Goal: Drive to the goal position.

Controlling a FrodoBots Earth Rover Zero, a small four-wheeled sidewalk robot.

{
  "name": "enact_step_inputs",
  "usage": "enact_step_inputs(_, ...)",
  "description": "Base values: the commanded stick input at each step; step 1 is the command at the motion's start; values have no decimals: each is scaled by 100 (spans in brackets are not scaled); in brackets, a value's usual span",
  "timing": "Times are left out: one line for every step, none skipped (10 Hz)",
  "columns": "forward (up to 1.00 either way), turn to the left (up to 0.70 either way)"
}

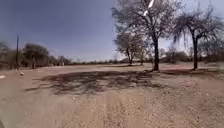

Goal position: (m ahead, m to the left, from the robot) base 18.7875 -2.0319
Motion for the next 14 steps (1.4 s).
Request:
enact_step_inputs(85, 0)
enact_step_inputs(85, 0)
enact_step_inputs(85, 0)
enact_step_inputs(85, 0)
enact_step_inputs(85, 0)
enact_step_inputs(85, 0)
enact_step_inputs(85, 0)
enact_step_inputs(85, 0)
enact_step_inputs(85, 0)
enact_step_inputs(85, 0)
enact_step_inputs(85, 0)
enact_step_inputs(0, 0)
enact_step_inputs(0, 0)
enact_step_inputs(84, 0)
